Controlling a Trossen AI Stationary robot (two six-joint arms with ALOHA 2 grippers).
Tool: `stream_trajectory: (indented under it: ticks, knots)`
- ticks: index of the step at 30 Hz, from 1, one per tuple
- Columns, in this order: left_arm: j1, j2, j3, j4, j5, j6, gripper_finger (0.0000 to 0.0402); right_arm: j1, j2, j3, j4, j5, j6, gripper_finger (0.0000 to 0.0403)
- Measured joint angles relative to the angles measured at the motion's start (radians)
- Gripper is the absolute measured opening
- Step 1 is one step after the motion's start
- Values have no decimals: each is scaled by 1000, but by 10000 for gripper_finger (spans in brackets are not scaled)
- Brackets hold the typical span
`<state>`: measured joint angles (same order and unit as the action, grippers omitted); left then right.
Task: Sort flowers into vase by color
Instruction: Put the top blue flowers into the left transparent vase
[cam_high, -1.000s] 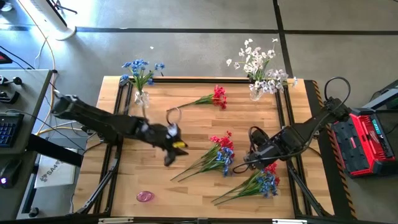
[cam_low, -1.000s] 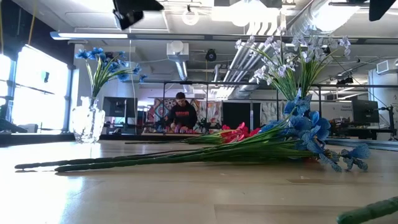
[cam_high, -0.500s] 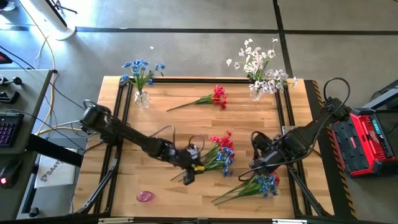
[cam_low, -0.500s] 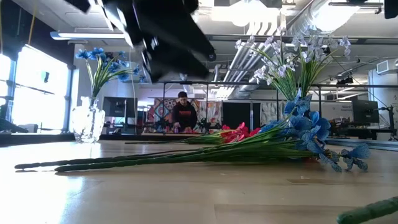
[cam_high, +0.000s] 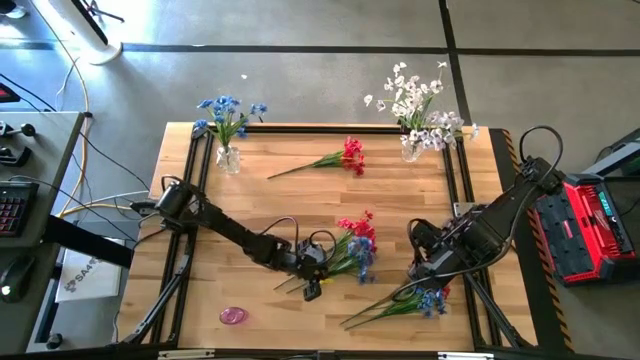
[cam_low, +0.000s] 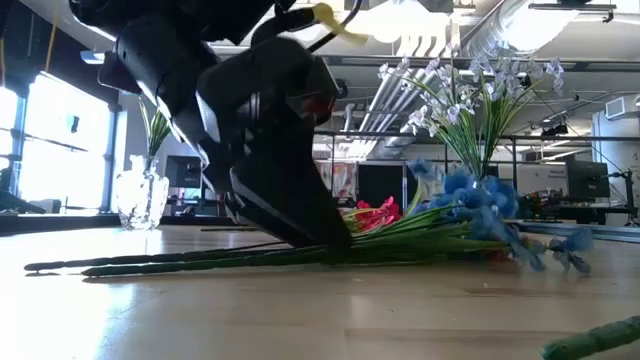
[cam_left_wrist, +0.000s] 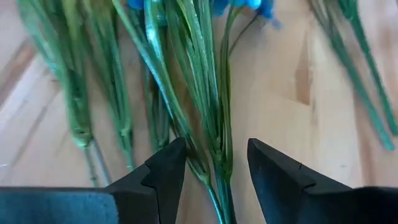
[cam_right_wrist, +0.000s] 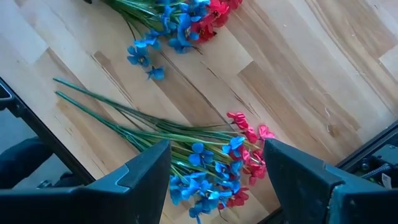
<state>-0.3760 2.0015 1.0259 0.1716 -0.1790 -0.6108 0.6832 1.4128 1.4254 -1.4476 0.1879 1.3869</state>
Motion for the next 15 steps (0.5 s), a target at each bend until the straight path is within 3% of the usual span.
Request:
stream_trajectory:
  ticks: [5, 12, 15]
  knots:
    - [-12, 9, 2, -8, -32, -10, 134, 20, 0, 0, -4, 2, 2, 245]
    - [-15, 10, 6, -19, -55, -80, 21, 52, 0, 0, -12, 23, 36, 245]
    - [-17, 2, 24, -31, -29, -101, 11, 66, 0, 0, -9, 37, 62, 245]
